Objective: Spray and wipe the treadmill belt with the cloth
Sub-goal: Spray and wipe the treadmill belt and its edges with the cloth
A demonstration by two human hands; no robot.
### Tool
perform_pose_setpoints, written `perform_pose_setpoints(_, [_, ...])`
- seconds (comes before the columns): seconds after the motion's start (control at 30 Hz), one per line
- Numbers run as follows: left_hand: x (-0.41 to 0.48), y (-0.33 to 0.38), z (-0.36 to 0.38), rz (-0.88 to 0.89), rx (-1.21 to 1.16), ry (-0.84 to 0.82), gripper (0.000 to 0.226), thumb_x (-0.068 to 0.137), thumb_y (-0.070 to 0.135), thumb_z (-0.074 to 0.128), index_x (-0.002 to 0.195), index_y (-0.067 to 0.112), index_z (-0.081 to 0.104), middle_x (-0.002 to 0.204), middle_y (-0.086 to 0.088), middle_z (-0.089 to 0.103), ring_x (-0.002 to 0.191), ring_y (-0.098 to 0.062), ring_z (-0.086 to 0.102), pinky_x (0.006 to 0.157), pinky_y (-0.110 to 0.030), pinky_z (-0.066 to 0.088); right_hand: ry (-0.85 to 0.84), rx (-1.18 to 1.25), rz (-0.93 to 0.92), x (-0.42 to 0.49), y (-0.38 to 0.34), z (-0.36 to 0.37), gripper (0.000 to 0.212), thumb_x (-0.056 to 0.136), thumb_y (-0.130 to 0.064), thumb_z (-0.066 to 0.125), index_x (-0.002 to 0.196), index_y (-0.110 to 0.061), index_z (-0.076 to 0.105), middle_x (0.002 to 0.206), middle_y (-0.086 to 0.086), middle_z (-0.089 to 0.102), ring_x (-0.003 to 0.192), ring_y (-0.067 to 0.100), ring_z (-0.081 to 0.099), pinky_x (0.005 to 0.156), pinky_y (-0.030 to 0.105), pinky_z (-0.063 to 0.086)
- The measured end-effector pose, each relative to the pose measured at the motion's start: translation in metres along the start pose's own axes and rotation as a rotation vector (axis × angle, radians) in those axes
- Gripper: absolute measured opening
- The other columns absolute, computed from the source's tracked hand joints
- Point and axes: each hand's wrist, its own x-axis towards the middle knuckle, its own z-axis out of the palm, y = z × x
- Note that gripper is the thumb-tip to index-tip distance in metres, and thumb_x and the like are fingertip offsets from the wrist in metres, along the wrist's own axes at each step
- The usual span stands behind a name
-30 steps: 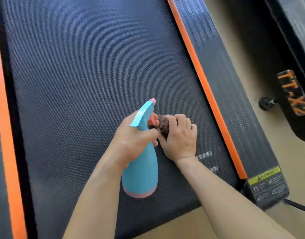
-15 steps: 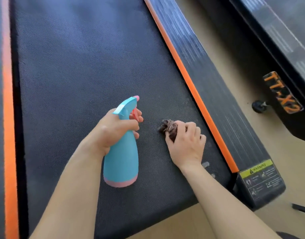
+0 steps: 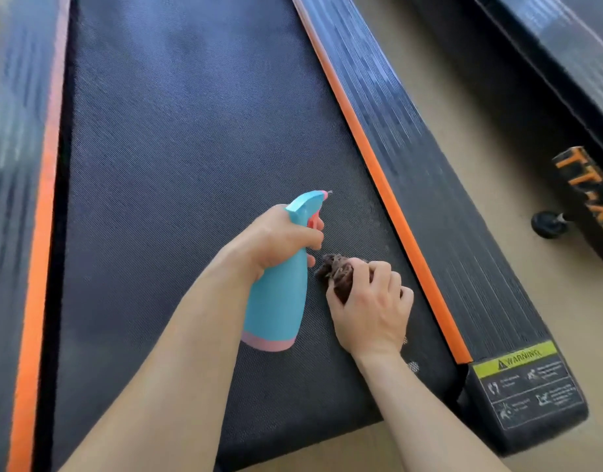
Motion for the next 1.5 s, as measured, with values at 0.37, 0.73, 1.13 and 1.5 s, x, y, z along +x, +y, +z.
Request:
perform_pose_setpoints(0.37, [-0.010,-0.013,-0.015,0.029,-0.083,0.035,0.049,0.069,0.004,0.071,0.110,0.032,0.072,0.094,-0.004,0.067,0.089,-0.018,0.070,0.071,-0.037,0.064,0.030,0.014,-0.004,0.001,0.001,-0.001,0.046,0.086,-0.057,0.048,0.114,-0.022,0.060,0.107,0.006,0.054,0.089,0.029,0.052,0.079,0.044,0.040])
perform_pose_setpoints(0.73, [-0.012,-0.025,-0.038,-0.064,-0.124,0.037,0.047,0.060,0.015,0.068,0.101,0.035,0.074,0.083,0.003,0.062,0.070,-0.023,0.070,0.088,-0.050,0.061,0.030,-0.029,-0.064,0.050,-0.003,0.002,0.047,0.087,-0.053,0.064,0.120,-0.021,0.060,0.111,0.009,0.053,0.094,0.031,0.053,0.081,0.046,0.043])
perform_pose_setpoints(1.13, [0.015,-0.020,-0.050,0.094,-0.308,0.088,0.049,0.080,-0.007,0.068,0.107,0.035,0.072,0.100,-0.005,0.069,0.071,-0.014,0.065,0.060,-0.025,0.058,-0.110,-0.126,-0.208,0.236,-0.064,0.044,0.048,0.098,-0.058,0.045,0.126,-0.019,0.051,0.126,0.013,0.049,0.114,0.034,0.048,0.093,0.047,0.037])
perform_pose_setpoints(1.5, [0.021,-0.027,-0.067,0.081,-0.384,0.151,0.058,0.087,-0.014,0.061,0.127,0.028,0.069,0.102,-0.006,0.068,0.067,-0.014,0.062,0.057,-0.023,0.057,-0.074,-0.057,-0.498,0.152,-0.032,0.028,0.046,0.091,-0.060,0.042,0.110,-0.022,0.058,0.103,0.007,0.051,0.093,0.032,0.052,0.077,0.044,0.042])
